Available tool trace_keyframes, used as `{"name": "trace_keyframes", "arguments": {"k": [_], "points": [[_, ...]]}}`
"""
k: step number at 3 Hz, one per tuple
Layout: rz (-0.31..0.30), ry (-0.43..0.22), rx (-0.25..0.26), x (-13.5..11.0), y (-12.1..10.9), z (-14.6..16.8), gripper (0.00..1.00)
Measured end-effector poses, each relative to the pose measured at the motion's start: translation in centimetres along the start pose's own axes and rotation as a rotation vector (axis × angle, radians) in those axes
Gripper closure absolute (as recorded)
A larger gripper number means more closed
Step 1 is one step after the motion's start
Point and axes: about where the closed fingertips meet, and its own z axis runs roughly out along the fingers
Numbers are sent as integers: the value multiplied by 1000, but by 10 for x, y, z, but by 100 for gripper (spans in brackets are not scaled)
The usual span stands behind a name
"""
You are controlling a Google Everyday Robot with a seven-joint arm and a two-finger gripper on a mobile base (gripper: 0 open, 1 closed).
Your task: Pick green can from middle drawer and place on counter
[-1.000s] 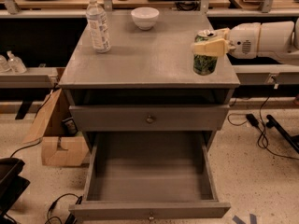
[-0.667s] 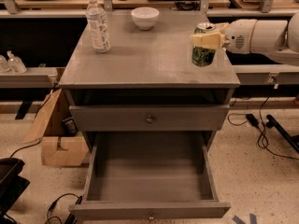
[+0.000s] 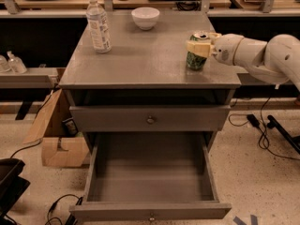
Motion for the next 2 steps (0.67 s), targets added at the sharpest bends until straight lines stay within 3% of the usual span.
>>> {"name": "trace_keyframes", "arguments": {"k": [1, 2], "points": [[-3, -4, 4, 0, -2, 3, 84], [-3, -4, 4, -2, -2, 3, 61]]}}
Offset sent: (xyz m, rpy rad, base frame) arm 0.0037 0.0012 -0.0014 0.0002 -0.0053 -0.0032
